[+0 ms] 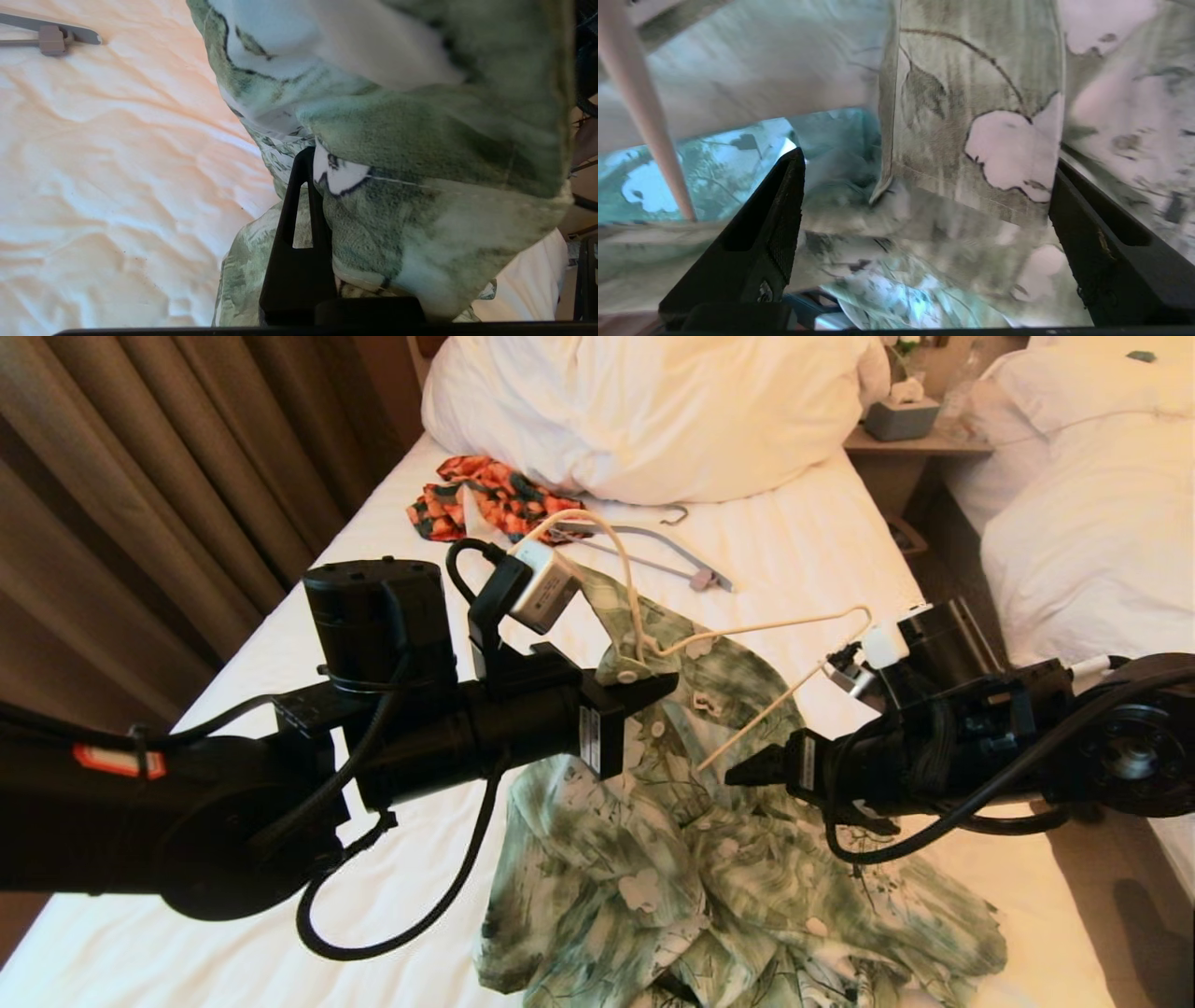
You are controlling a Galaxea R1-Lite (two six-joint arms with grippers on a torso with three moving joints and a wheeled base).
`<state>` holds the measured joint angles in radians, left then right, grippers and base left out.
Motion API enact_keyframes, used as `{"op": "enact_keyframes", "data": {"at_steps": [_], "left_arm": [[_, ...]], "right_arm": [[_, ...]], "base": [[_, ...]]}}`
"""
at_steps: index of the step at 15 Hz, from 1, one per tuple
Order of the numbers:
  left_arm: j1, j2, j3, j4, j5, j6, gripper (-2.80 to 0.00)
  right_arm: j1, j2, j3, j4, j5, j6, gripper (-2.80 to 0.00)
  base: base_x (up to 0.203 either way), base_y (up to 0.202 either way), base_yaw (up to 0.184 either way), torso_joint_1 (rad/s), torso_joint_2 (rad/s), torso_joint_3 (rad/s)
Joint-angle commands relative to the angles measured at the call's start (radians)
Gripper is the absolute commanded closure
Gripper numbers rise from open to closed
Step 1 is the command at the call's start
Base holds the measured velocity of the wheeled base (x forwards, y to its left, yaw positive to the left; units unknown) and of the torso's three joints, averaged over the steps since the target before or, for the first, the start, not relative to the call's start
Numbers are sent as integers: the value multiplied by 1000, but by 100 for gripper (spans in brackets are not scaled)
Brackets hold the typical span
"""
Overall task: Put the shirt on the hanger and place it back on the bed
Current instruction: Hook the other side of the shirt onto the hanger
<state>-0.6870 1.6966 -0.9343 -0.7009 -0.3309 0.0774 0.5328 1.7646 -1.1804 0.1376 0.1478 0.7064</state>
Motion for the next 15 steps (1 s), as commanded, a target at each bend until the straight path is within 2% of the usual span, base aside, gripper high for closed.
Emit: {"op": "enact_keyframes", "data": {"at_steps": [1, 2, 3, 7, 9, 15], "left_arm": [[0, 0, -1, -5, -2, 1, 0], [1, 0, -1, -5, -2, 1, 0], [1, 0, -1, -5, -2, 1, 0], [1, 0, -5, -3, 0, 1, 0], [1, 0, -6, -3, 1, 1, 0], [26, -23, 17, 0, 3, -1, 0]], "right_arm": [[20, 18, 0, -16, -19, 15, -280], [28, 28, 1, -34, -51, 19, -253], [36, 39, 1, -43, -65, 21, 0], [45, 38, 1, -44, -77, 21, 0], [38, 38, 1, -44, -123, 22, 0], [-106, 5, -16, -44, -153, 21, 0]], "base": [[0, 0, 0, 0, 0, 0], [0, 0, 0, 0, 0, 0], [0, 0, 0, 0, 0, 0], [0, 0, 0, 0, 0, 0], [0, 0, 0, 0, 0, 0], [0, 0, 0, 0, 0, 0]]}}
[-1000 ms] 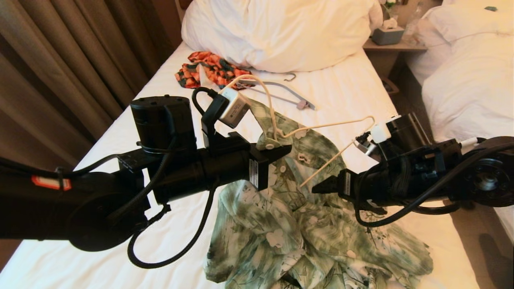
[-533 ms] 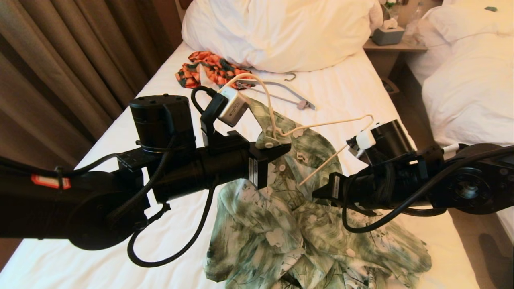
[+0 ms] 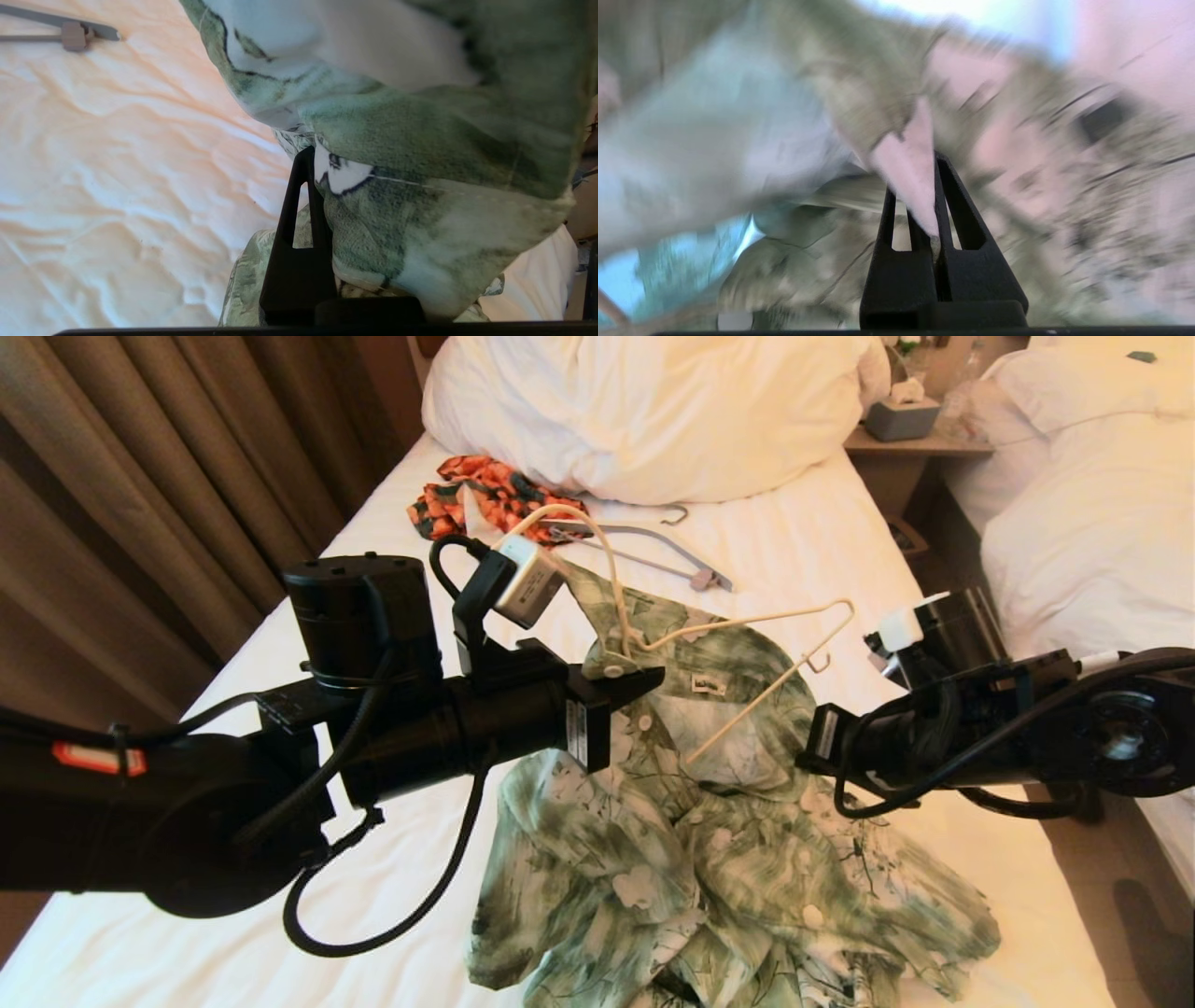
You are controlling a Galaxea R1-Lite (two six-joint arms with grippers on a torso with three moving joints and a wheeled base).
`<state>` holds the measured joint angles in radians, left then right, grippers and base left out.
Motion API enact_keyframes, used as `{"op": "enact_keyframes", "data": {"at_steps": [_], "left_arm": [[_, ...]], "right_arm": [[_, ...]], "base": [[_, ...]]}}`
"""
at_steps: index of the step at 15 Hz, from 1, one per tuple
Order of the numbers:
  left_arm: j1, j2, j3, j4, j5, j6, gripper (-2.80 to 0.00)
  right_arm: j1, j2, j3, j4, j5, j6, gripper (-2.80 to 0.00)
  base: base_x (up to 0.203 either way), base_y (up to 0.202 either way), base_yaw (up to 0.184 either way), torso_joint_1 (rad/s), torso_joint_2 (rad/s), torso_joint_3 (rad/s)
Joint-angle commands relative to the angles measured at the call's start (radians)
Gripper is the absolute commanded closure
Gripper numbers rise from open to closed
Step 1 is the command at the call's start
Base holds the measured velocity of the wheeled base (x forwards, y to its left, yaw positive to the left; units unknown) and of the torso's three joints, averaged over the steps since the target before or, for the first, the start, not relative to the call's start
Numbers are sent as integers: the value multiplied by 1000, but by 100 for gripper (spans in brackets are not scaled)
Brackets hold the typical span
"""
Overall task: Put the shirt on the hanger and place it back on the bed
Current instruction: Hook the other side of the shirt onto the hanger
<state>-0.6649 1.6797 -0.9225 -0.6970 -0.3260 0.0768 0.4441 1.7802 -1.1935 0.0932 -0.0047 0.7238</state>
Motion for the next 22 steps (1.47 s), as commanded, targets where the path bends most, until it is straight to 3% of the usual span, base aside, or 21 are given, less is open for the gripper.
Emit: {"op": "enact_keyframes", "data": {"at_steps": [1, 13, 19, 22], "left_arm": [[4, -9, 16, -4, -2, 1, 0], [4, -40, 83, -6, -5, 1, 0], [-10, -58, 94, -2, 1, 7, 0], [-15, -51, 100, -4, 22, 30, 0]], "right_arm": [[-43, -19, -9, 0, 0, 3, 0], [-214, 0, -191, 8, 8, -6, 0], [-217, 6, -359, 117, 9, -30, 0], [-194, -18, -371, 172, 27, -30, 0]], "base": [[0, 0, 0, 0, 0, 0], [0, 0, 0, 0, 0, 0], [0, 0, 0, 0, 0, 0], [0, 0, 0, 0, 0, 0]]}}
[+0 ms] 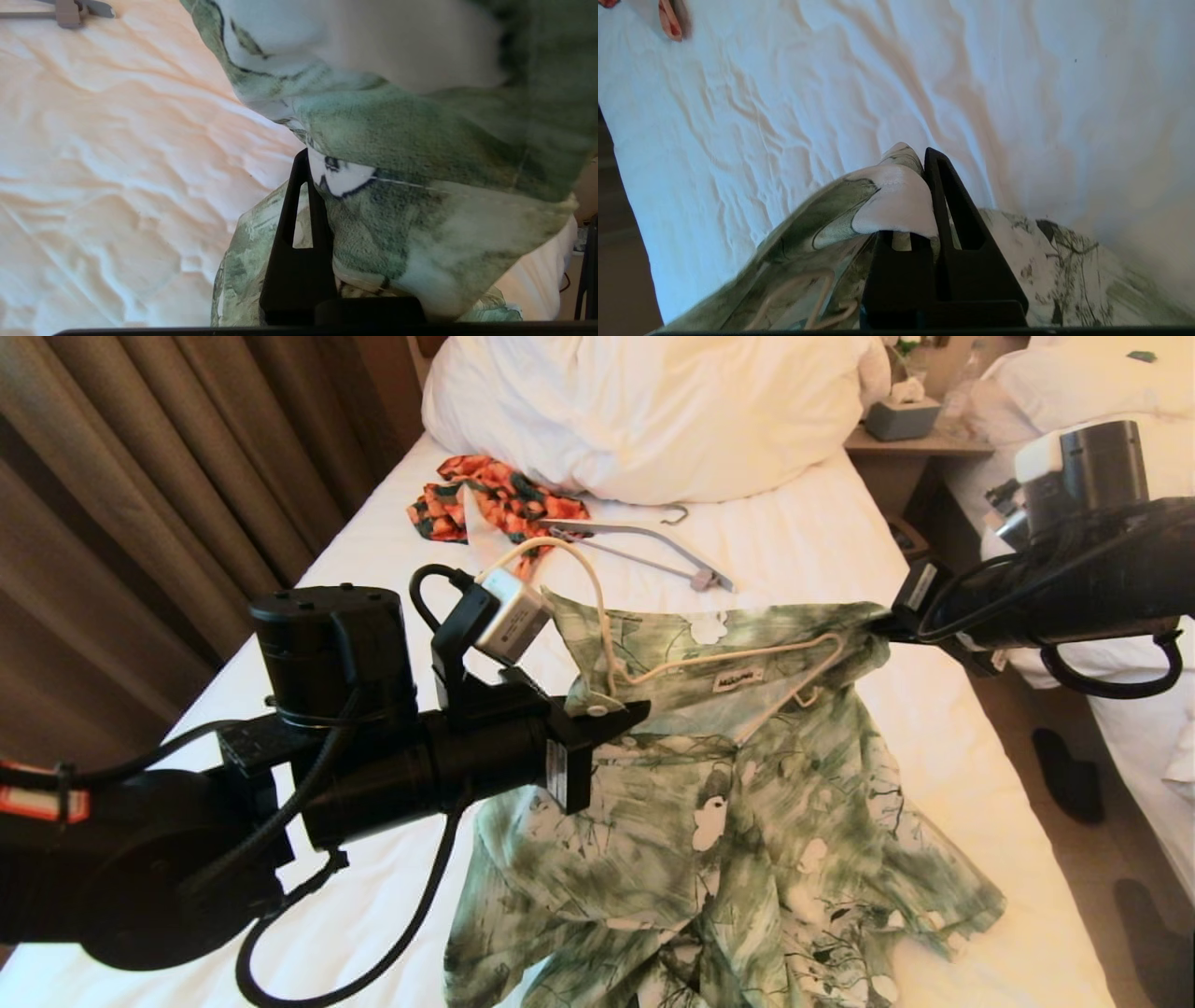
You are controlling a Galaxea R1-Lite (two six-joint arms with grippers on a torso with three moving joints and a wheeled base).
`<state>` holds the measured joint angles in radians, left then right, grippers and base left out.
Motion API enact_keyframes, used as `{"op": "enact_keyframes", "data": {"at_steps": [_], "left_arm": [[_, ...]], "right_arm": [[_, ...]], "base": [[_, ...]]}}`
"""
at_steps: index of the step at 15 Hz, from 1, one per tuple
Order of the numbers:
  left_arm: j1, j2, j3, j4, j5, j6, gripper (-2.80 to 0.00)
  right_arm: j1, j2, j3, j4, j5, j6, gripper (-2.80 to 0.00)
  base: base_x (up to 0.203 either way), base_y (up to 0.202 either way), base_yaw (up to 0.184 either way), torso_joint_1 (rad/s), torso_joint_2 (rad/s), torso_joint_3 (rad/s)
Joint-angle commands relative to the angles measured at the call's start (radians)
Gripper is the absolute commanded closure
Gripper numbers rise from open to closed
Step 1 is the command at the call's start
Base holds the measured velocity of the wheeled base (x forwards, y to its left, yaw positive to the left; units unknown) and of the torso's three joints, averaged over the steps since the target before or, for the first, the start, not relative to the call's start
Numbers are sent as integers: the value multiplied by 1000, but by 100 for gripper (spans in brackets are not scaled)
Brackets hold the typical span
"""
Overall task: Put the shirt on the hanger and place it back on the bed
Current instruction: Hook the other side of the shirt onto the hanger
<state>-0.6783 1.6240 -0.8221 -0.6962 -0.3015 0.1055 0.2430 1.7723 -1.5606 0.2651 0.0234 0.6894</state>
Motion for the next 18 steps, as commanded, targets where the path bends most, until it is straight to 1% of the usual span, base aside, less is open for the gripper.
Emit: {"op": "enact_keyframes", "data": {"at_steps": [1, 2, 4, 7, 10, 12, 14, 15, 18], "left_arm": [[3, 6, -6, -5, -1, 4, 0], [8, 9, -15, -5, 7, 23, 0], [14, 5, -43, -3, 32, 33, 0], [10, 10, -42, 0, 35, 38, 0], [7, 5, -25, -2, 35, 57, 0], [3, 5, -20, -2, 35, 57, 0], [1, 5, -27, -2, 38, 59, 0], [-1, 5, -29, -2, 44, 59, 0], [-40, 2, -48, 2, 62, 60, 0]], "right_arm": [[15, -19, -11, 27, 8, 4, 0], [20, -28, -25, 52, 23, 4, 0], [43, -40, -32, 94, 29, 2, 0], [42, -43, -62, 100, 29, 3, 0], [41, -33, -121, 106, 29, 2, 0], [46, -26, -171, 141, 32, 2, 0], [76, -25, -200, 187, 33, 4, 0], [87, -28, -202, 189, 33, 4, 0], [125, -38, -218, 192, 33, 8, 0]], "base": [[0, 0, 0, 0, 0, 0], [0, 0, 0, 0, 0, 0], [0, 0, 0, 0, 0, 0], [0, 0, 0, 0, 0, 0], [0, 0, 0, 0, 0, 0], [0, 0, 0, 0, 0, 0], [0, 0, 0, 0, 0, 0], [0, 0, 0, 0, 0, 0], [0, 0, 0, 0, 0, 0]]}}
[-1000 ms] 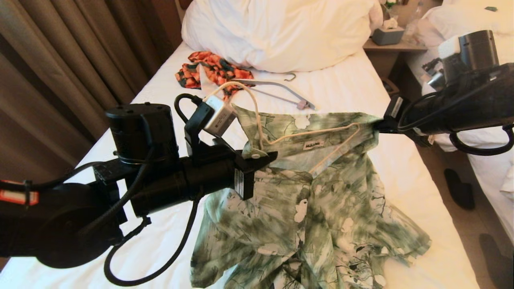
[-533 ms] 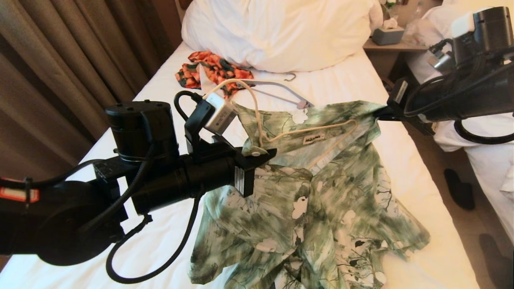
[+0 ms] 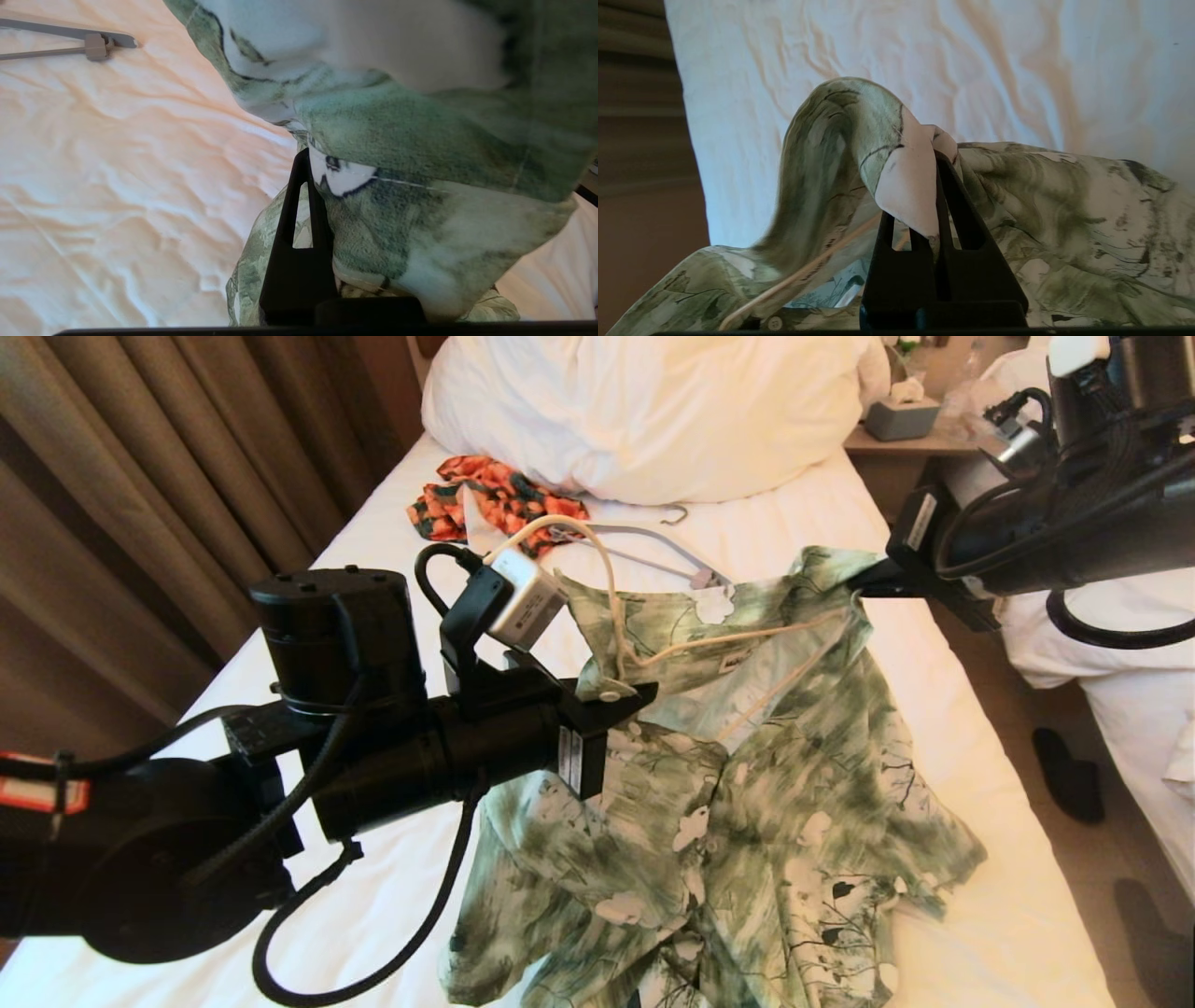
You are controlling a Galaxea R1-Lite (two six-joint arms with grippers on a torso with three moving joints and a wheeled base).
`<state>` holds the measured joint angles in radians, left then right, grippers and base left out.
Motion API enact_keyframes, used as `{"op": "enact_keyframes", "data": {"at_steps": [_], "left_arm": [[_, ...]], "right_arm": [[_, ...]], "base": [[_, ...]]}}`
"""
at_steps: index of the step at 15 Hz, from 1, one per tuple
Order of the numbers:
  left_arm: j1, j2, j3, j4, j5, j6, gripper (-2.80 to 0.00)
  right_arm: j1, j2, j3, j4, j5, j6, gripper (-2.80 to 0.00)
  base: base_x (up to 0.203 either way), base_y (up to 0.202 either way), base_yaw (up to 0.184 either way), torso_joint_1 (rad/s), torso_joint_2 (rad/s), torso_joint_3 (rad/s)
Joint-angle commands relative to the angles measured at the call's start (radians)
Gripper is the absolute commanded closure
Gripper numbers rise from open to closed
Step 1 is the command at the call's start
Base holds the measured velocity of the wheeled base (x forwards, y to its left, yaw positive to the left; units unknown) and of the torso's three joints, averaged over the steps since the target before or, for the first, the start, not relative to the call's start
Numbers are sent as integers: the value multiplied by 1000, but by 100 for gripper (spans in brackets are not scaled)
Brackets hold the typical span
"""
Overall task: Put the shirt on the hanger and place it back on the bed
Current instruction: Hook the other side of the shirt onto the hanger
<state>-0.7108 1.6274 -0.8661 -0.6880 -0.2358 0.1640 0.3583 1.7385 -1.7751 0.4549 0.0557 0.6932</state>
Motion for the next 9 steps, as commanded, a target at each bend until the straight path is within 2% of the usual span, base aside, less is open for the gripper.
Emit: {"op": "enact_keyframes", "data": {"at_steps": [1, 3, 5, 9], "left_arm": [[-26, -4, -18, 14, 12, 0, 0], [-60, -23, -40, 90, 25, -1, 0], [-84, -24, -53, 103, 30, -1, 0], [-113, -2, -102, 105, 80, -3, 0]], "right_arm": [[26, -13, -6, 0, 1, 4, 0], [58, -34, -10, -8, 1, 0, 0], [84, -37, -42, -7, 1, -6, 0], [166, -54, -64, -6, 0, -9, 0]], "base": [[0, 0, 0, 0, 0, 0], [0, 0, 0, 0, 0, 0], [0, 0, 0, 0, 0, 0], [0, 0, 0, 0, 0, 0]]}}
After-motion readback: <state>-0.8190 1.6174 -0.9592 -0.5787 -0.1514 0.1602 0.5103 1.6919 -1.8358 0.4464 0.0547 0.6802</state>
